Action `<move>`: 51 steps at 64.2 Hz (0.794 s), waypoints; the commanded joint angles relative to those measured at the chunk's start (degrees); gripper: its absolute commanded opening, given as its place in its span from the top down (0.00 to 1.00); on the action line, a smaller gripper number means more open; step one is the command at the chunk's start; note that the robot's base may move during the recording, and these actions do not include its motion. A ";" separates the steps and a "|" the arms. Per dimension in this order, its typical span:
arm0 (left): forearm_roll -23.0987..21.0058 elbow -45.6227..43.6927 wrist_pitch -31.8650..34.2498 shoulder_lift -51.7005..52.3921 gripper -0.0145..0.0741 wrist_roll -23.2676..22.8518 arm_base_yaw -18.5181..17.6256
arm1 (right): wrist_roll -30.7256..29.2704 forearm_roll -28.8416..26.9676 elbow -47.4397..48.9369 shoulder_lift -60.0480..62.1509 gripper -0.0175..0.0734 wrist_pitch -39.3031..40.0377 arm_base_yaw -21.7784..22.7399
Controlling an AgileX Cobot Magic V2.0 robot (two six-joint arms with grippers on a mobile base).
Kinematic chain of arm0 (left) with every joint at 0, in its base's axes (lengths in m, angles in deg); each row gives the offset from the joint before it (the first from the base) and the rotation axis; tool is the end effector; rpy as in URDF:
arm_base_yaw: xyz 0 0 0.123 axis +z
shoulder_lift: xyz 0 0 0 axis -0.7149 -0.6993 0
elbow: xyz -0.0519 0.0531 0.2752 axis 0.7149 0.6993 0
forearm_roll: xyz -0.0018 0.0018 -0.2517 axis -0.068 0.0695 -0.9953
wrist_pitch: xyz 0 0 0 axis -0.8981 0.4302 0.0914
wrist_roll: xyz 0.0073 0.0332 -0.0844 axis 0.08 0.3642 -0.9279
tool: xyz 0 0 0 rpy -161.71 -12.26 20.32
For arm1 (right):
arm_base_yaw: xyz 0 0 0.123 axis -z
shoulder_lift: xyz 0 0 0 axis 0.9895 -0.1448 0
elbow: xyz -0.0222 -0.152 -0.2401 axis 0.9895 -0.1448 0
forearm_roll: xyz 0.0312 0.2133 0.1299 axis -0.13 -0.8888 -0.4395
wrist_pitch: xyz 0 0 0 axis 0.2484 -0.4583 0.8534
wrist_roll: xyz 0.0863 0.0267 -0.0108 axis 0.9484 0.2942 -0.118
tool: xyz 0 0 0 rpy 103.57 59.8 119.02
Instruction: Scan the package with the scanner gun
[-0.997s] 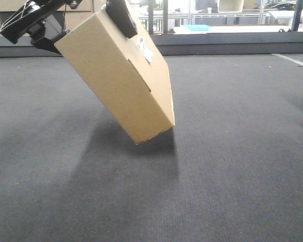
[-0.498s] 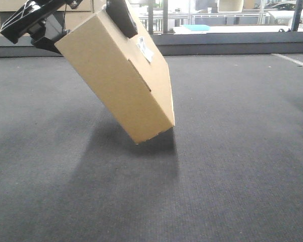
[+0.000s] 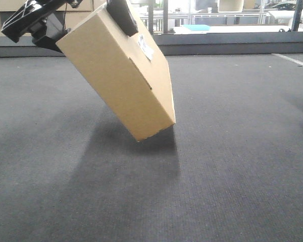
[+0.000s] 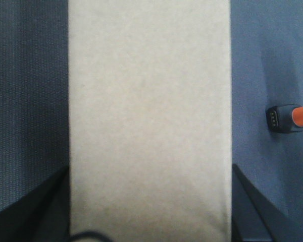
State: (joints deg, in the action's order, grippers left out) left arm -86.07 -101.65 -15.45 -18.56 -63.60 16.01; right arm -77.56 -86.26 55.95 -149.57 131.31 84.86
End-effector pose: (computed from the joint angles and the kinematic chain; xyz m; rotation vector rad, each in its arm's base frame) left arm 0.2788 -0.1750 0.3098 -0.0537 2.4902 -0.7059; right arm 0.2135 -0.0317 0.1727 0.4767 1.6318 0.0110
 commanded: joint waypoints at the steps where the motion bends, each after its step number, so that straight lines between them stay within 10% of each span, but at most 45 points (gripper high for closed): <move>1: -0.23 -0.08 1.52 0.25 0.96 -0.25 -0.30 | -0.14 -0.31 0.49 -0.30 0.33 0.38 0.27; 51: -0.23 -0.08 1.39 0.25 0.96 1.18 -0.30 | -0.69 0.94 4.75 -6.63 0.33 5.97 0.41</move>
State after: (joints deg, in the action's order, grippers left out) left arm -86.07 -101.65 -15.08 -18.56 -63.24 16.01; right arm -77.79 -85.65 60.48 -155.90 133.86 84.86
